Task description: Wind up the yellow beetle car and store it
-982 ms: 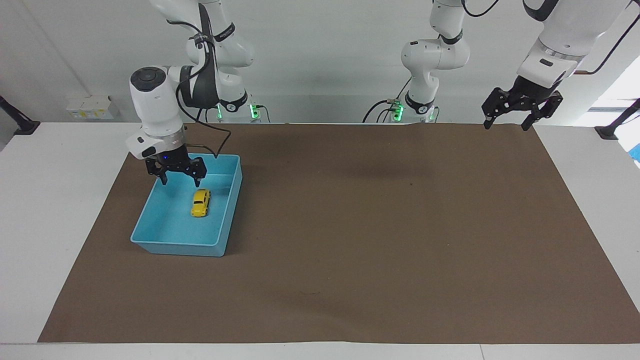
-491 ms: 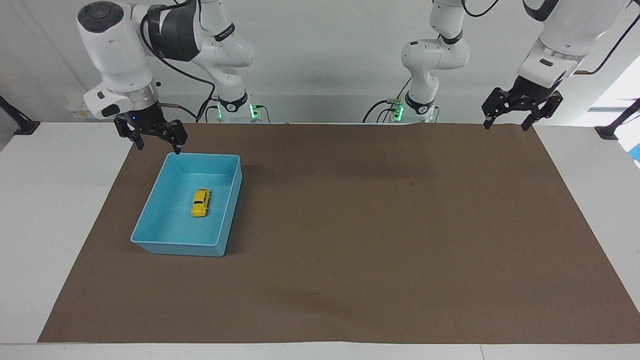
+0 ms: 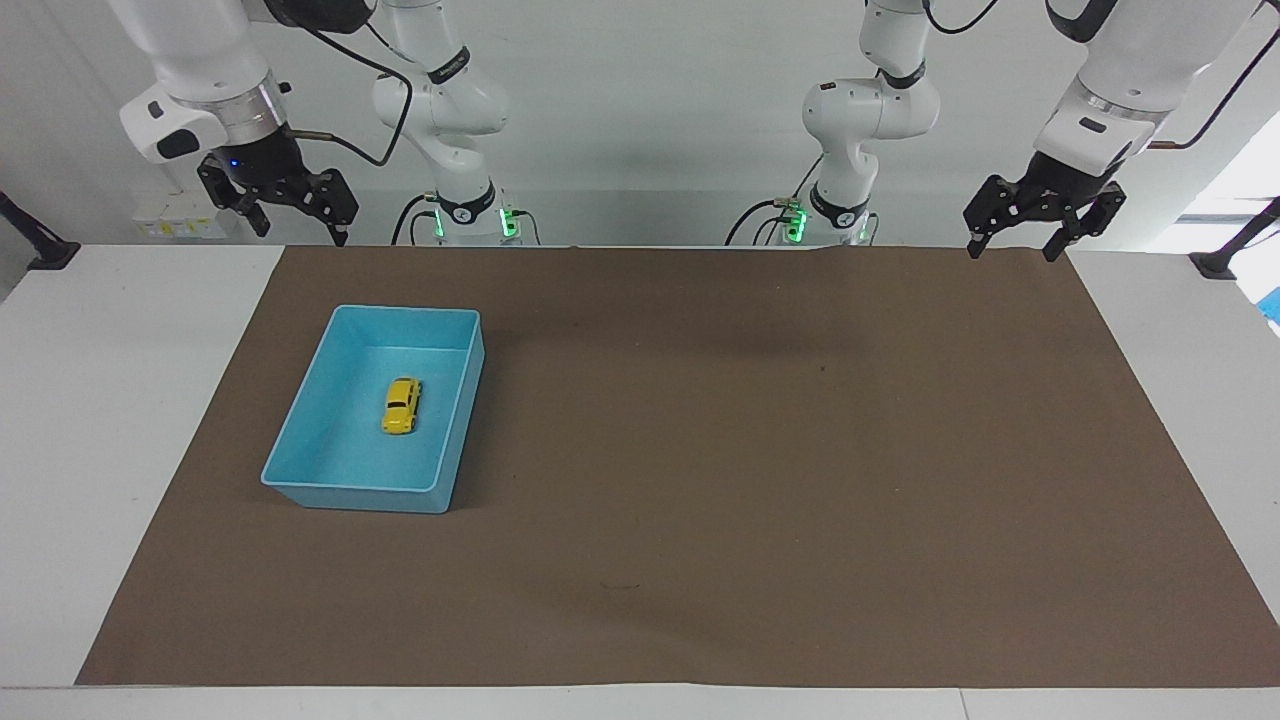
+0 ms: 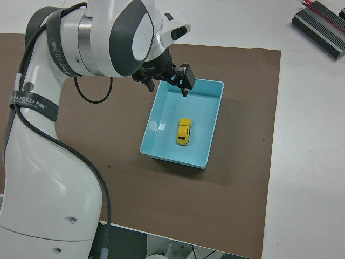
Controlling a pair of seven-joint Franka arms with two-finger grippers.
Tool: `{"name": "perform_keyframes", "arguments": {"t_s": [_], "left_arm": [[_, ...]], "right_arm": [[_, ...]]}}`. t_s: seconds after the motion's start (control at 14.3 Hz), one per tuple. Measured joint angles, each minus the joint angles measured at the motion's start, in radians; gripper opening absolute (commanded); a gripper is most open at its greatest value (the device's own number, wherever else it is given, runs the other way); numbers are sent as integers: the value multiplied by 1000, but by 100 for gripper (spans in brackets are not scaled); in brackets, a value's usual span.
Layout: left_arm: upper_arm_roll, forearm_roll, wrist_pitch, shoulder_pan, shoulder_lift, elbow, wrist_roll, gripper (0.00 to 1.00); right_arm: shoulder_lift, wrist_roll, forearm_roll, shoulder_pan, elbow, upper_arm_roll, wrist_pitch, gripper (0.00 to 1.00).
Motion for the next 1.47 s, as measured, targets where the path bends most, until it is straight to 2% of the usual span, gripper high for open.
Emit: {"name": "perform_keyframes", "arguments": {"t_s": [0.35,0.84,1.47], "left_arm": [[0,0,0,0,0,0,0,100],[0,0,0,0,0,0,0,100],[0,0,0,0,0,0,0,100]], "right_arm": [[33,0,14,0,27,0,-2,100],[27,0,22,0,-4,0,60,100],[24,0,56,0,-21,0,81,100]]}}
